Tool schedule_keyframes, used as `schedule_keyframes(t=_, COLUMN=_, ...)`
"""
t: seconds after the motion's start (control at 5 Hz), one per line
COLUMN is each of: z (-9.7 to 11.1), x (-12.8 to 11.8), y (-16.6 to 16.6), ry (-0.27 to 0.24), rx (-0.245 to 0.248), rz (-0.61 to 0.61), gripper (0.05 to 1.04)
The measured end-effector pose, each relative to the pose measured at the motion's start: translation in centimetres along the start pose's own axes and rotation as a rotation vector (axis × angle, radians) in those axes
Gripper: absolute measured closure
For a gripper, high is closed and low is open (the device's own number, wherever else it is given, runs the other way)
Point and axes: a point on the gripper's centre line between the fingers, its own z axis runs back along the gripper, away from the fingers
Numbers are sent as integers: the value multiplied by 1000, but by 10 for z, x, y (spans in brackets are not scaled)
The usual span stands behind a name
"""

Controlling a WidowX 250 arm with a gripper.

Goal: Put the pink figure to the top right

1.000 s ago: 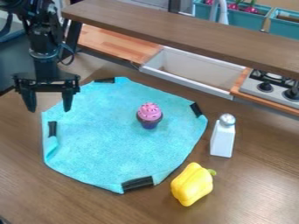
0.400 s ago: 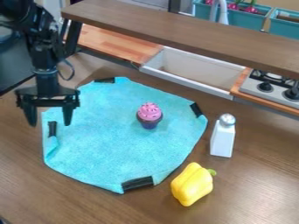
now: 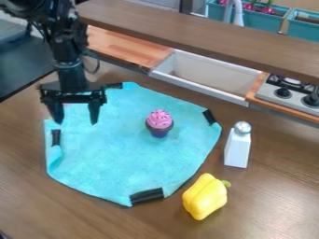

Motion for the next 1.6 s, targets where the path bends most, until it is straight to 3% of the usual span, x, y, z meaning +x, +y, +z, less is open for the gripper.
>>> schedule_keyframes(t=0.4, z=13, x=-3, y=-47, ry=6, rx=-48, rz=-114, gripper=83)
schedule_keyframes(t=0.6, z=21, x=6, y=-72, ry=-40, rx=-45, rz=-165, gripper=83)
schedule_keyframes(t=1.0, z=11, x=24, y=-102, ry=-55, rx=-38, rz=-258, gripper=83)
schedule_keyframes(t=1.4, z=-4, x=35, y=-106, ry=-59, rx=-26, rz=-257, gripper=83)
schedule_keyframes(t=1.6, z=-5, x=37, y=-112, ry=-73, rx=-60, rz=-251, gripper=83)
